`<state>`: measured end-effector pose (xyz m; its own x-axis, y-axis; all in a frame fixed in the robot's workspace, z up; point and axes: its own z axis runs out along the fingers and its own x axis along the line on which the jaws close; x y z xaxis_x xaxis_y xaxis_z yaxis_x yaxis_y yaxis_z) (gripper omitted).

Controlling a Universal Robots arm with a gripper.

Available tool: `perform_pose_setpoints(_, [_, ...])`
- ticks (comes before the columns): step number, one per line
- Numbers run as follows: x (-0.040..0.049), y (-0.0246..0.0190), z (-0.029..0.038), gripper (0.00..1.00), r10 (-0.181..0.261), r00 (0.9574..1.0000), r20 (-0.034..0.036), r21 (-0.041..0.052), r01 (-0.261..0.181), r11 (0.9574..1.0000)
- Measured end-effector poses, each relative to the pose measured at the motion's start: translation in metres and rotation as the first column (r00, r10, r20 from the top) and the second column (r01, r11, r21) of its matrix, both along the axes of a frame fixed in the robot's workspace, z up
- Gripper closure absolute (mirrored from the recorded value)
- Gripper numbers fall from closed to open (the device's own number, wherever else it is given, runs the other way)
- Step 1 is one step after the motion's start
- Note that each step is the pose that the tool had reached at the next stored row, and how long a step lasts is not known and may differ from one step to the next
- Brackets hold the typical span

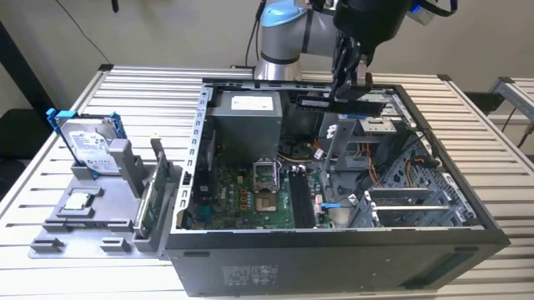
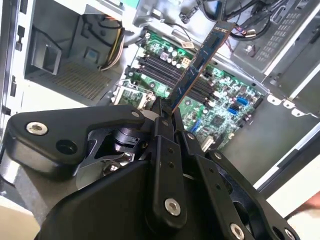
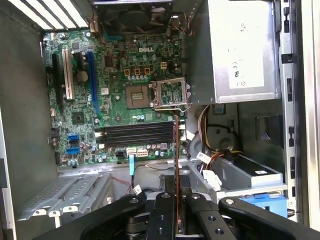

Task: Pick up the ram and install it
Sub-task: 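Insert the ram into the slot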

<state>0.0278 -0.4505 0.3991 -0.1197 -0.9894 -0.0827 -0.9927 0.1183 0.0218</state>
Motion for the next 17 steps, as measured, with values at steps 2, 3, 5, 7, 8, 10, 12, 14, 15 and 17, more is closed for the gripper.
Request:
perform_pose_setpoints(2, [0.0000,0.0000,0.0000,0.85,-0.018,0.9998,0.0000,0.0000,0.018,0.9998])
perform_pose_setpoints(3, [0.0000,0.0000,0.0000,0.85,-0.028,0.9996,0.0000,0.0000,0.028,0.9996])
perform_pose_setpoints(5, [0.0000,0.0000,0.0000,0.85,-0.045,0.9990,0.0000,0.0000,0.045,0.9990])
perform_pose_setpoints(7, [0.0000,0.0000,0.0000,0.85,-0.062,0.9981,0.0000,0.0000,0.062,0.9981])
perform_pose_setpoints(8, [0.0000,0.0000,0.0000,0.85,-0.070,0.9976,-0.0001,0.0000,0.070,0.9976])
perform_pose_setpoints(10, [0.0000,0.0000,-0.0001,0.85,-0.088,0.9961,0.0000,0.0000,0.088,0.9961])
perform_pose_setpoints(12, [0.0000,0.0000,-0.0001,0.85,-0.104,0.9946,0.0000,-0.0001,0.104,0.9946])
perform_pose_setpoints(14, [0.0000,0.0000,-0.0001,0.85,-0.121,0.9926,0.0000,0.0000,0.121,0.9926])
perform_pose_setpoints(15, [0.0000,0.0000,-0.0001,0.85,-0.135,0.9909,0.0000,-0.0001,0.135,0.9909])
perform_pose_setpoints(17, [0.0000,0.0000,-0.0002,0.85,-0.161,0.9870,0.0000,0.0000,0.161,0.9870])
